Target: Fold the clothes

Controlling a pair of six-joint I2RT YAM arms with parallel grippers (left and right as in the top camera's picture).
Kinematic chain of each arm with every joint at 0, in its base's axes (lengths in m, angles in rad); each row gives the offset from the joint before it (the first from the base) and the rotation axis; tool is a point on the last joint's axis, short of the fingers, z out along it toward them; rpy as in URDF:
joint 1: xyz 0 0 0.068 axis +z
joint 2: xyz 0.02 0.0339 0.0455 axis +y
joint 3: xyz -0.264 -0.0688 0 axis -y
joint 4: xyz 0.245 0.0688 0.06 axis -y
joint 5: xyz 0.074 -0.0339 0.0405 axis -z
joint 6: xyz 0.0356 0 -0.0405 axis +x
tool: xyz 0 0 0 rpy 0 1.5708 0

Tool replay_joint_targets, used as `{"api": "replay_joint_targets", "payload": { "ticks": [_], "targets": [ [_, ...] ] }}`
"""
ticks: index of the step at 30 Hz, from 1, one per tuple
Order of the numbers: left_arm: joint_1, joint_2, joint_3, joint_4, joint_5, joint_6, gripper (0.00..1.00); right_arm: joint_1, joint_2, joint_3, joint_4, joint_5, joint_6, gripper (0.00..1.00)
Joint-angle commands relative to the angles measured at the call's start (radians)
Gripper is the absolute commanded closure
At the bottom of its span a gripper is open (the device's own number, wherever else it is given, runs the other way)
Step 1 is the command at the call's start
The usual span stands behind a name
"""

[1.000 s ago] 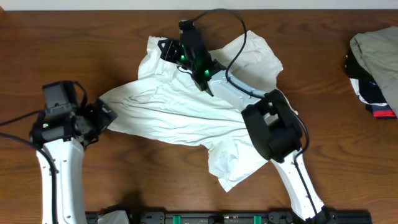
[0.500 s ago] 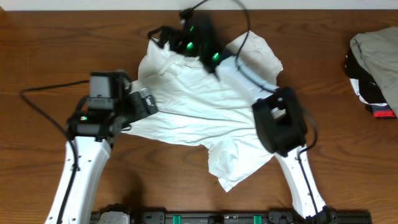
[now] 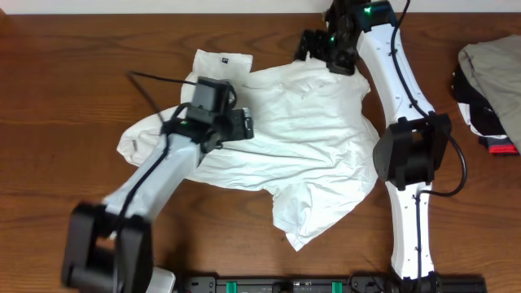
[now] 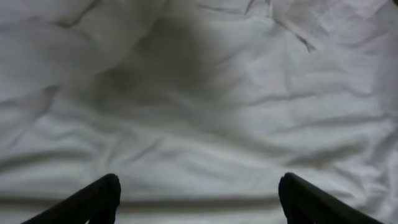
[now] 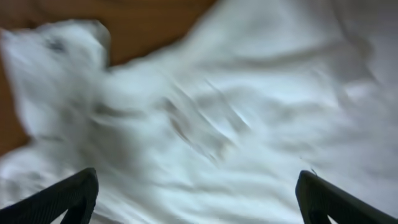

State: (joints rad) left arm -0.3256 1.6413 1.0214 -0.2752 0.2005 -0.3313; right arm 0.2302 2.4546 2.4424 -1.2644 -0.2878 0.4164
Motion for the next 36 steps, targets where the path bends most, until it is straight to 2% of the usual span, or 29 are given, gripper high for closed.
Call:
{"api": "replay_joint_targets", "payload": {
  "ticks": [1, 3, 5, 7, 9, 11, 14, 22, 28, 36],
  "targets": [
    [-0.001, 0.084, 0.006, 0.051, 0.000, 0.024, 0.22, 0.001, 0.003, 0.015, -0.075, 0.079, -0.140, 0.01],
    [-0.001, 0.128, 0.013, 0.079, 0.000, 0.024, 0.33, 0.001, 0.003, 0.015, -0.116, 0.078, -0.152, 0.04],
    [-0.002, 0.163, 0.024, 0.105, 0.018, 0.025, 0.46, 0.002, 0.003, 0.015, -0.147, 0.078, -0.153, 0.19],
    [-0.002, 0.183, 0.033, 0.138, 0.024, 0.025, 0.59, 0.005, 0.003, 0.015, -0.171, 0.078, -0.164, 0.41],
    [-0.001, 0.190, 0.042, 0.171, 0.023, 0.025, 0.70, 0.008, 0.003, 0.015, -0.192, 0.078, -0.171, 0.55],
    [-0.001, 0.190, 0.046, 0.204, 0.021, 0.024, 0.85, 0.013, 0.003, 0.015, -0.216, 0.078, -0.171, 0.59],
    [-0.001, 0.193, 0.053, 0.254, -0.005, 0.019, 0.94, 0.027, 0.003, 0.015, -0.261, 0.074, -0.179, 0.60],
    [0.000, 0.262, 0.166, 0.257, -0.080, 0.019, 0.94, 0.094, 0.003, 0.015, -0.385, 0.082, -0.258, 0.54],
    [0.003, 0.377, 0.282, 0.158, -0.081, 0.018, 0.94, 0.124, 0.003, 0.015, -0.386, 0.105, -0.257, 0.53],
    [0.047, 0.428, 0.292, 0.130, -0.081, 0.018, 0.94, 0.124, 0.003, 0.015, -0.373, 0.104, -0.257, 0.53]
  ]
}}
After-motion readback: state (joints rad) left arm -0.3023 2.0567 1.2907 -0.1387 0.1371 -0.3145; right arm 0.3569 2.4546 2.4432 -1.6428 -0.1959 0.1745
